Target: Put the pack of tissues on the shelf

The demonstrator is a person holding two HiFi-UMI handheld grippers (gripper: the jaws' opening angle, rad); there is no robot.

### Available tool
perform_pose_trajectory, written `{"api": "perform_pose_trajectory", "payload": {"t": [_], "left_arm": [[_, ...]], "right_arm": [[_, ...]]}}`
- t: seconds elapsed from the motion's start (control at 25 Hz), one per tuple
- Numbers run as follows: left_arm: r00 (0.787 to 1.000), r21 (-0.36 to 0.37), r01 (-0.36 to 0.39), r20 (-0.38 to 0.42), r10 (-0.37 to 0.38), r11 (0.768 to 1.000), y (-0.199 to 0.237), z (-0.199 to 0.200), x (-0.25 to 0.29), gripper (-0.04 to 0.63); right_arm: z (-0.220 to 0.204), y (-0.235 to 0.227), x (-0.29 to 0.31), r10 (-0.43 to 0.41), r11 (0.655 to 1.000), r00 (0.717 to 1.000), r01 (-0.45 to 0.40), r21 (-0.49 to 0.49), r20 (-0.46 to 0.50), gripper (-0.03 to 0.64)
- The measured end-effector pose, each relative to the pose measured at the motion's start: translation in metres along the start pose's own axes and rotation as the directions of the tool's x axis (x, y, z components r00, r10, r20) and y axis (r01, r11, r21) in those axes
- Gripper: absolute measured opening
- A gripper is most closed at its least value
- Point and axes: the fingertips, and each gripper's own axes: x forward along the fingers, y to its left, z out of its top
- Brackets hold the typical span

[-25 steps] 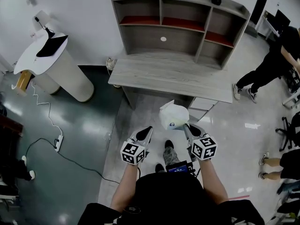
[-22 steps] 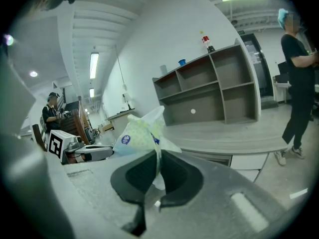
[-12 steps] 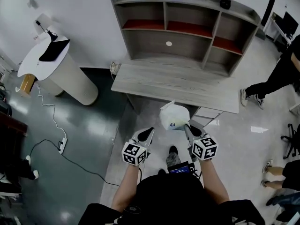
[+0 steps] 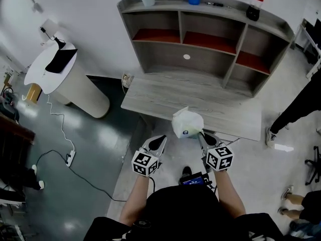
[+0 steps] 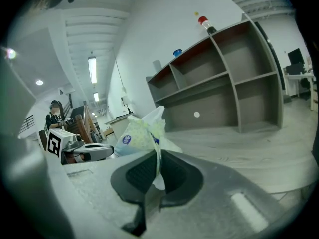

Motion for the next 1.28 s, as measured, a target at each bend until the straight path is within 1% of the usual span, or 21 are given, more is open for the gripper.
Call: {"api": "perform_pose_trajectory", "payload": {"t": [0.16, 0.32, 0.64, 0.8, 0.96, 1.28], "left_arm": [[1.000, 0.002, -0.023, 0.014, 0.023, 1.000, 0.009, 0.014, 0.020, 0.002], [0.999, -0.009, -0.043, 0.015, 0.044, 0.999, 0.015, 0.017, 0.036, 0.002], [0.997, -0.038, -0.066, 0.025, 0.067, 0.997, 0.038, 0.020, 0.055, 0.002], [0.998, -0.044, -0.058, 0.021, 0.059, 0.997, 0.057, 0.020, 0.064, 0.002], [0.998, -0.040, -0.044, 0.032, 0.046, 0.998, 0.083, 0.030, 0.076, 0.002], [0.999, -0.026, 0.013, 0.038, -0.012, 1.000, 0.136, 0.052, 0.103, 0.002]], "right_arm": [[0.016, -0.017, 0.019, 0.028, 1.000, 1.000, -0.028, -0.009, -0.007, 0.008], [0.025, -0.027, 0.034, 0.054, 0.998, 0.998, -0.054, -0.020, -0.018, 0.007], [0.035, -0.043, 0.060, 0.064, 0.998, 0.997, -0.065, -0.027, -0.038, 0.006], [0.041, -0.047, 0.078, 0.051, 0.998, 0.998, -0.052, -0.028, -0.036, 0.006], [0.049, -0.048, 0.101, 0.032, 0.999, 0.999, -0.032, -0.025, -0.028, 0.006], [0.072, -0.048, 0.151, -0.011, 1.000, 1.000, 0.011, -0.019, -0.019, 0.008]]}}
